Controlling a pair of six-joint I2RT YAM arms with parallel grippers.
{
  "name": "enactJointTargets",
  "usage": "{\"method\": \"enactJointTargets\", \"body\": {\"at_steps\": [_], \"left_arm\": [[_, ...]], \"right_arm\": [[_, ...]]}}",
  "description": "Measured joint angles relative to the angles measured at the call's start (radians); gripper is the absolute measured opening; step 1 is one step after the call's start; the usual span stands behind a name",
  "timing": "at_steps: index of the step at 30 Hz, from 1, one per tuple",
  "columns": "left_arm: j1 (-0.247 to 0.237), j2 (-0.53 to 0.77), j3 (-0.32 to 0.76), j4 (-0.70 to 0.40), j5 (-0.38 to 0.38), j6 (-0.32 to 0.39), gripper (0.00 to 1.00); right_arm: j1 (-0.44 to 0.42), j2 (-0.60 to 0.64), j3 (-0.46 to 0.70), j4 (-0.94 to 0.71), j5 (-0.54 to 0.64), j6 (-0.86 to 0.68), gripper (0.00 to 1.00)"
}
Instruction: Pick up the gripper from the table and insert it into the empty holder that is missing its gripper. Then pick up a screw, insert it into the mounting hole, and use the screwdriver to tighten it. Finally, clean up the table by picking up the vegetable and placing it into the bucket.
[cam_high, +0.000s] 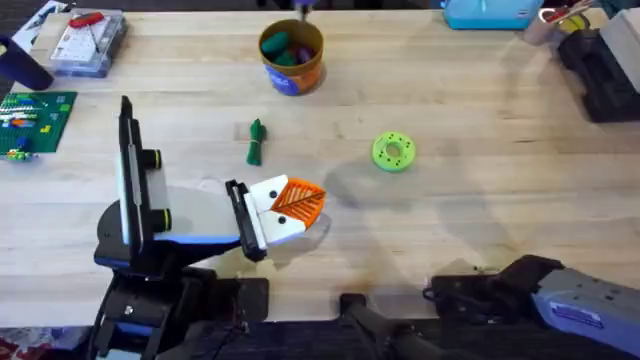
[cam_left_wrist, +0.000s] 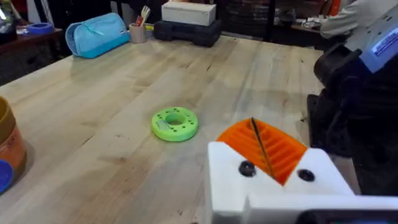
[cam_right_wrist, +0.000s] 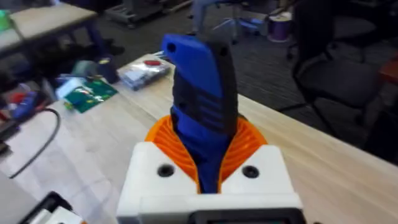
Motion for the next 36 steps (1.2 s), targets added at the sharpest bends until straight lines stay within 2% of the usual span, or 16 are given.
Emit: {"method": "enactJointTargets", "body": {"at_steps": [5, 11, 15, 20, 30, 36], "left_arm": [[0.000, 0.000, 0.000, 0.000, 0.000, 0.000, 0.016], [0.000, 0.000, 0.000, 0.000, 0.000, 0.000, 0.016], [0.000, 0.000, 0.000, 0.000, 0.000, 0.000, 0.016], [0.000, 0.000, 0.000, 0.000, 0.000, 0.000, 0.016], [0.000, 0.000, 0.000, -0.002, 0.000, 0.000, 0.016], [0.000, 0.000, 0.000, -0.002, 0.000, 0.000, 0.016]], "right_arm": [[0.031, -0.001, -0.025, 0.170, -0.060, 0.042, 0.107], [0.031, -0.002, -0.170, 0.496, -0.100, 0.165, 0.108], [0.031, -0.002, -0.222, 0.513, -0.128, 0.242, 0.108], [0.037, -0.002, -0.231, 0.517, -0.159, 0.285, 0.108], [0.071, 0.026, -0.239, 0.515, -0.182, 0.292, 0.108], [0.080, 0.048, -0.284, 0.510, -0.191, 0.267, 0.108]]}}
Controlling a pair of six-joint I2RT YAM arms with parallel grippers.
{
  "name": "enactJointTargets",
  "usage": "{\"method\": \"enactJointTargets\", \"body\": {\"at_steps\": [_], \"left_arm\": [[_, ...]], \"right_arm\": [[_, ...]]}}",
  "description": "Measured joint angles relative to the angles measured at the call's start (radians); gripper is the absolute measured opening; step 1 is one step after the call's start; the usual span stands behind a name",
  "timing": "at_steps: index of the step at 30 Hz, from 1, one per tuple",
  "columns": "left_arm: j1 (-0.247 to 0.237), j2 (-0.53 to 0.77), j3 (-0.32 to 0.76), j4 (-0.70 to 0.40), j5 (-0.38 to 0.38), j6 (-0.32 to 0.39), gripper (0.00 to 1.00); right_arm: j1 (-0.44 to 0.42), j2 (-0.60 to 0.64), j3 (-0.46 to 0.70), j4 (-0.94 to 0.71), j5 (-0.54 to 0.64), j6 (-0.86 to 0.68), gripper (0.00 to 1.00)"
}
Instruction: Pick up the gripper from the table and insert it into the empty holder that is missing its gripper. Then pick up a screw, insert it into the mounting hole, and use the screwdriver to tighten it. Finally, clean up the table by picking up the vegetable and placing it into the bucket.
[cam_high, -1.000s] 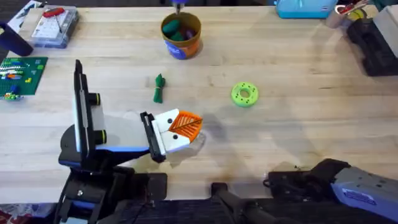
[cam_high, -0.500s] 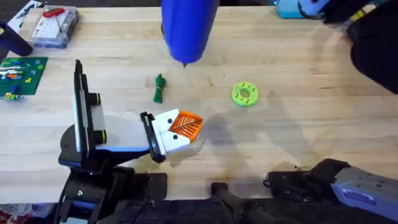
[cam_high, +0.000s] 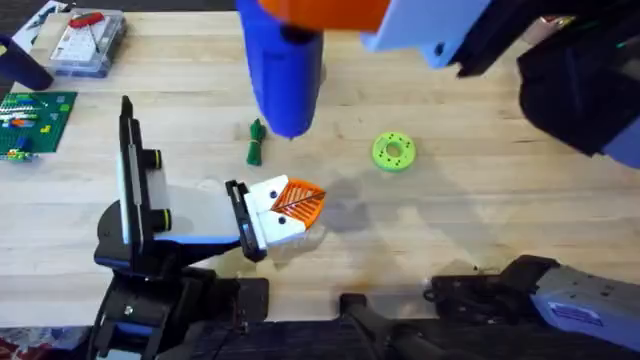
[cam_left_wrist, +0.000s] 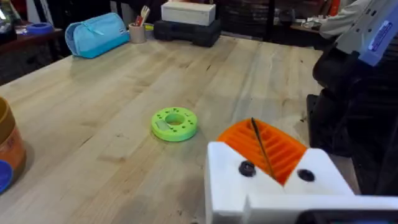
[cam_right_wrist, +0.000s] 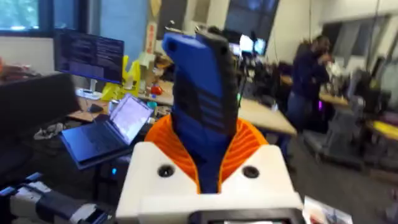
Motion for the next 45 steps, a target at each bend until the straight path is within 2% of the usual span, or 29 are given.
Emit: {"method": "enactJointTargets", "body": {"at_steps": [14, 20, 30, 45], "left_arm": [[0.000, 0.000, 0.000, 0.000, 0.000, 0.000, 0.016], [0.000, 0.000, 0.000, 0.000, 0.000, 0.000, 0.016], [0.000, 0.000, 0.000, 0.000, 0.000, 0.000, 0.016], [0.000, 0.000, 0.000, 0.000, 0.000, 0.000, 0.016]], "right_arm": [[0.025, 0.000, -0.149, 0.075, 0.011, -0.031, 0.108], [0.067, 0.001, -0.150, 0.078, 0.016, -0.058, 0.108], [0.072, 0.028, -0.151, 0.078, 0.012, -0.086, 0.108], [0.133, 0.045, -0.186, 0.078, 0.013, -0.170, 0.108]]}}
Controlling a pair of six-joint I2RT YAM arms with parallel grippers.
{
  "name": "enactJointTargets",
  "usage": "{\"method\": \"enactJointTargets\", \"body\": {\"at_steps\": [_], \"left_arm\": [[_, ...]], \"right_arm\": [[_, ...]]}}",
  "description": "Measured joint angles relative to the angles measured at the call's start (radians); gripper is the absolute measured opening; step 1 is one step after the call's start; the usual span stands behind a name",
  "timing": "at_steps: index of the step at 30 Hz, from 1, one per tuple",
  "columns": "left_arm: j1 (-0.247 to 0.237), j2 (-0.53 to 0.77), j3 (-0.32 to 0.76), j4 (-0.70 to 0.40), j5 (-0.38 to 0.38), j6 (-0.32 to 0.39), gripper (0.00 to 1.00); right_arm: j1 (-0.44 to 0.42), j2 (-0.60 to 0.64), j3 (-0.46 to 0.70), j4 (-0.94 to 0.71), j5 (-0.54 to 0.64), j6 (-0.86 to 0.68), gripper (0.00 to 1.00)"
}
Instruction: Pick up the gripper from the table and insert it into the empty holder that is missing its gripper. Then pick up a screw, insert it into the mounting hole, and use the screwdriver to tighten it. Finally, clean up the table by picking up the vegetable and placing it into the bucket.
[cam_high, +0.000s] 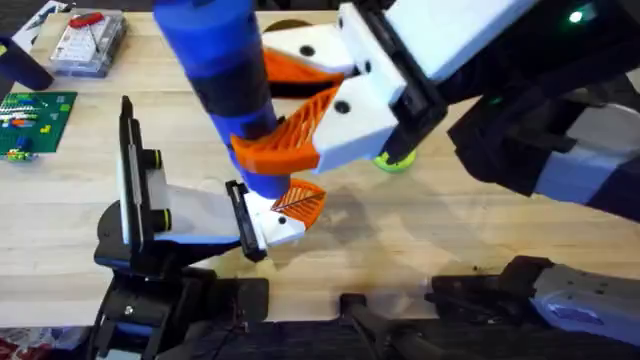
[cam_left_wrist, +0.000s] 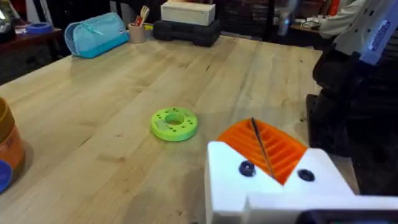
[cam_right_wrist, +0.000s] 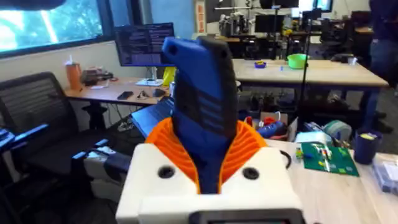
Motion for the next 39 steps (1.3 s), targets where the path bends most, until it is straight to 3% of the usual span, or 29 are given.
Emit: {"method": "enactJointTargets", "body": {"at_steps": [39], "left_arm": [[0.000, 0.000, 0.000, 0.000, 0.000, 0.000, 0.016]], "right_arm": [[0.023, 0.066, -0.034, -0.010, 0.045, -0.077, 0.108]]}}
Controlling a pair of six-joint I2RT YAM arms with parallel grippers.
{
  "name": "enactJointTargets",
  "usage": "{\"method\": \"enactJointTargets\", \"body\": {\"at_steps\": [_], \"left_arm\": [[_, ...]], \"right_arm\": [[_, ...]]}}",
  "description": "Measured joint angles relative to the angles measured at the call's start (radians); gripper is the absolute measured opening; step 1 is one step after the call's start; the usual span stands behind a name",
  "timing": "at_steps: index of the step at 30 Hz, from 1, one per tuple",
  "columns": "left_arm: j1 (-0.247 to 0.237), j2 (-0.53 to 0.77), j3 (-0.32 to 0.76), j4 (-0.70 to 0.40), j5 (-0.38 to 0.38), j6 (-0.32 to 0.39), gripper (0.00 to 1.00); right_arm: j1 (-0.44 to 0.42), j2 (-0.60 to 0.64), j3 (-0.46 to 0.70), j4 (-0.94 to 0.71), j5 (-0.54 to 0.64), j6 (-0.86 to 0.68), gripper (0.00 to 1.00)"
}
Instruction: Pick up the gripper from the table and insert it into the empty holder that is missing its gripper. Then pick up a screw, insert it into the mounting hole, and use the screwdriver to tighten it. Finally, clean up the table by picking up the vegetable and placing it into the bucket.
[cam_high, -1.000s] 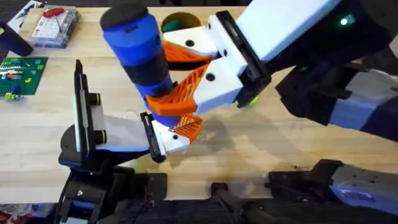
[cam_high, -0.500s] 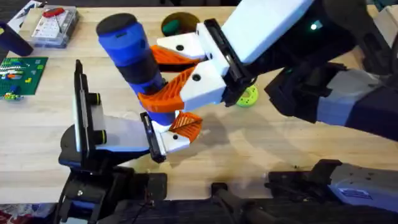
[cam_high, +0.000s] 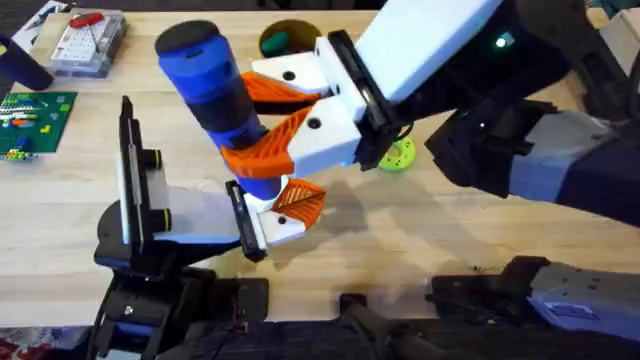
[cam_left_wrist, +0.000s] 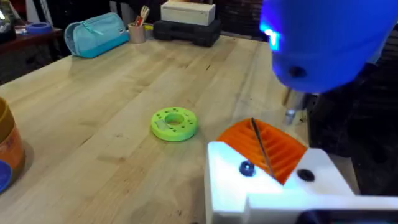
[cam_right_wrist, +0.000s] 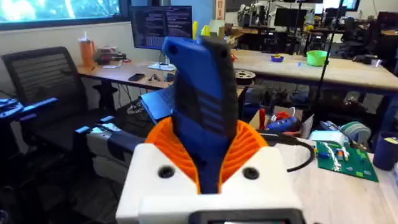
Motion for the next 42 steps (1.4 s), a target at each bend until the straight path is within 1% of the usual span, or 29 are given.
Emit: {"method": "enactJointTargets", "body": {"at_steps": [42], "left_arm": [[0.000, 0.000, 0.000, 0.000, 0.000, 0.000, 0.016]], "right_arm": [[-0.003, 0.000, 0.000, -0.061, 0.003, -0.051, 0.108]]}}
